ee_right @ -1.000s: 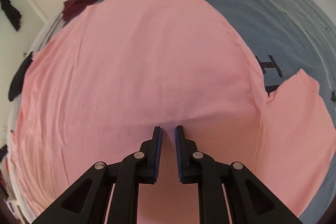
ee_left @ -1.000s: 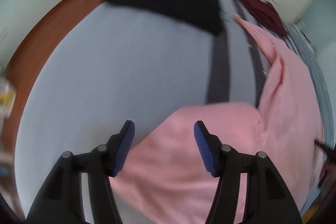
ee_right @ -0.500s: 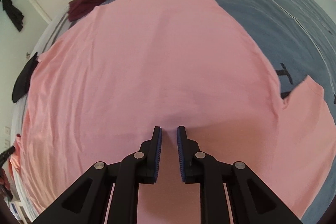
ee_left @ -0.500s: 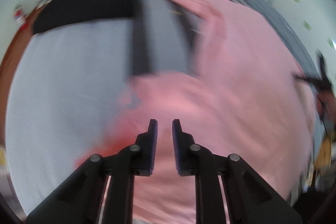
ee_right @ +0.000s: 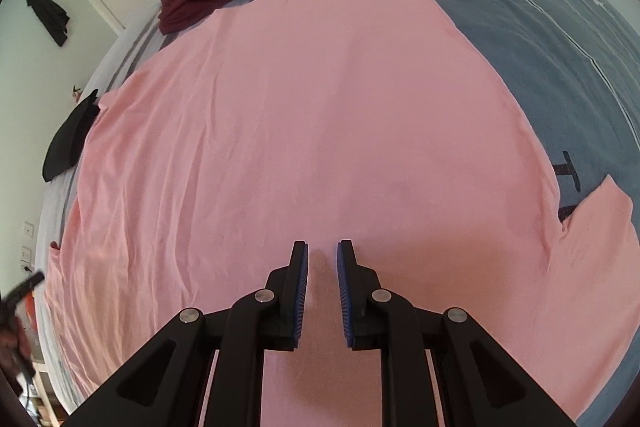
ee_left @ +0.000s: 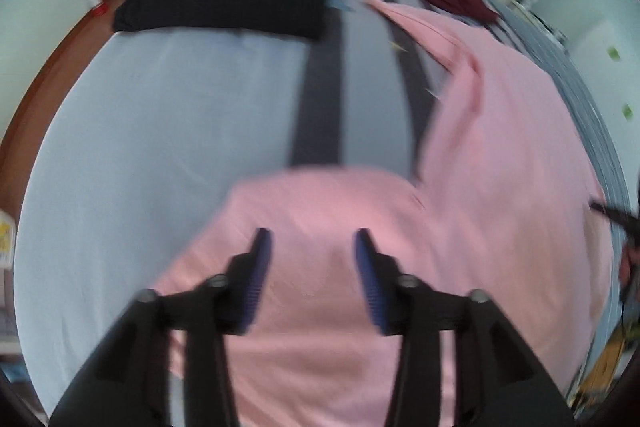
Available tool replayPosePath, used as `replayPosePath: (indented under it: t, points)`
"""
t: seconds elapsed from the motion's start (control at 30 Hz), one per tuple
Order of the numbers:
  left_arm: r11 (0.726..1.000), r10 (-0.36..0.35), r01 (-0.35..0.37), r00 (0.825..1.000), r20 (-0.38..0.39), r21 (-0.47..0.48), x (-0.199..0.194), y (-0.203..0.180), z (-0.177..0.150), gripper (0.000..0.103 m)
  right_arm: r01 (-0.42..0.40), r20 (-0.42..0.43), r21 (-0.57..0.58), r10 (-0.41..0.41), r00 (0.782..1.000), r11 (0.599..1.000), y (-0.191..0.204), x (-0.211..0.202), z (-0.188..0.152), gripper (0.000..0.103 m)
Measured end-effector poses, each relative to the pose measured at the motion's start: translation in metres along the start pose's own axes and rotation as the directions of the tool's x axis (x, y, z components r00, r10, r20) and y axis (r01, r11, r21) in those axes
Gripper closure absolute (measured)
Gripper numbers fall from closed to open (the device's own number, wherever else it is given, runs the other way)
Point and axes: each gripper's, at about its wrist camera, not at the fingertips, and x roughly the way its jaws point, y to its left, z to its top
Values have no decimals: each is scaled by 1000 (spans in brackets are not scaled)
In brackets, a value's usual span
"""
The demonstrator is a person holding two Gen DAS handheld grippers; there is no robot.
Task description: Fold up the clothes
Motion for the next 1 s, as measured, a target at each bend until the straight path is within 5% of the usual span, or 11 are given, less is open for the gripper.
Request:
replayPosePath:
  t: [0.13,0.23,0.37,0.43,0.57,0.73,1.0]
  points:
    - [994,3,-5,1000,-25,-105,23,25,19,50,-13,6,-3,13,1000,1000,-12,-18,-10,88]
    - [997,-47,41,996,-73,-71,43,26,22,51,-26,7,-1,26,1000,1000,-11,-19,-12,88]
    - [999,-44,45,998,-54,25,49,6,16,91,-47,8,-10,47,999,999,-2,-20,-16,88]
    - [998,-19,21,1000,-21,64,39,-9,9,98,-55,6,-25,55,998,998,6,-21,-20,88]
    - [990,-24,20,999,28,136,11,-48,-25,99,-71,0,-76,72,997,995,27,-22,-31,88]
    - [987,-83,89,996,-43,136,-9,-75,-79,89,-109,-40,-115,105,994,987,48,-17,-50,88]
    - [992,-67,69,997,-27,107,-7,-72,-77,75,-130,-72,-124,122,990,984,54,-12,-64,88]
